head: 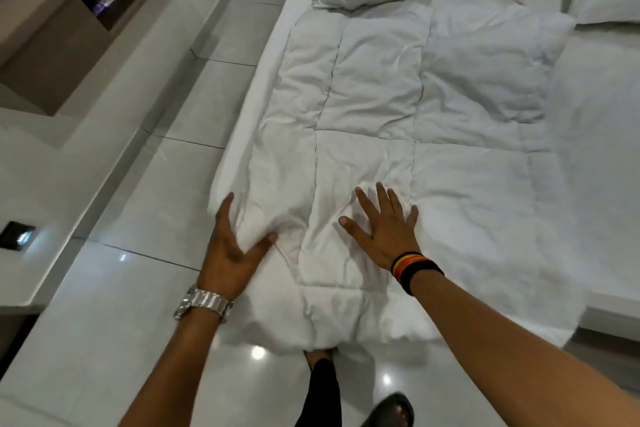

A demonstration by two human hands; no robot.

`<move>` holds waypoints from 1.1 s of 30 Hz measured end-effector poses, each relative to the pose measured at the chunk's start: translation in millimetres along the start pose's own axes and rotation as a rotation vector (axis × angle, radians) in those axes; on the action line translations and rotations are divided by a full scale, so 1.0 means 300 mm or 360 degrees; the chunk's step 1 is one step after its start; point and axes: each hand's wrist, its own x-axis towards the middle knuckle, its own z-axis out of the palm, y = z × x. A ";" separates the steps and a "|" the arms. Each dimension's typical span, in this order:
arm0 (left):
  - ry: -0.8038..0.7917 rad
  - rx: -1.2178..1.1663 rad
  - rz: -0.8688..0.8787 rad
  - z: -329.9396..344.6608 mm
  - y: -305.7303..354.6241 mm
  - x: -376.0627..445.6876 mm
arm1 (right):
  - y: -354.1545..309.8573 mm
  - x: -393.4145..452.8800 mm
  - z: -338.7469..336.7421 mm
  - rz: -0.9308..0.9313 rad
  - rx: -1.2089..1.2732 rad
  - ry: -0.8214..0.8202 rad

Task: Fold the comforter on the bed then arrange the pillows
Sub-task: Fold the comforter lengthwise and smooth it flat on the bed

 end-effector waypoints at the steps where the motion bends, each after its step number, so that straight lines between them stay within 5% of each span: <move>1: 0.0036 0.0050 -0.0083 -0.035 -0.018 -0.005 | -0.005 -0.015 -0.005 -0.0055 0.0032 0.0084; 3: -0.0009 0.0221 -0.0345 -0.093 -0.065 -0.012 | -0.005 -0.031 -0.004 -0.0093 0.0042 0.0147; 6: -0.0261 0.0486 -0.0751 -0.108 -0.164 -0.004 | 0.023 -0.050 0.017 -0.0002 -0.0137 -0.0136; 10: -0.0335 0.0297 -0.0979 -0.018 -0.276 0.033 | 0.068 -0.061 0.057 0.0035 -0.0179 -0.0188; 13: -0.0092 0.0076 -0.0634 0.076 -0.268 0.085 | 0.142 -0.063 0.042 0.0076 -0.0261 -0.0013; 16: 0.0112 0.0289 -0.0037 0.183 -0.167 0.163 | 0.254 -0.064 -0.009 0.0207 -0.0360 0.0084; 22: -0.0195 0.0842 0.0712 0.490 0.040 0.297 | 0.454 -0.071 -0.081 0.0535 -0.0344 0.0276; 30: -0.0091 0.1117 0.0826 0.818 0.080 0.251 | 0.788 -0.232 -0.131 0.1287 0.0043 0.0604; 33: -0.0128 0.1121 0.0803 0.804 0.088 0.248 | 0.817 -0.226 -0.194 0.1283 0.0283 0.0712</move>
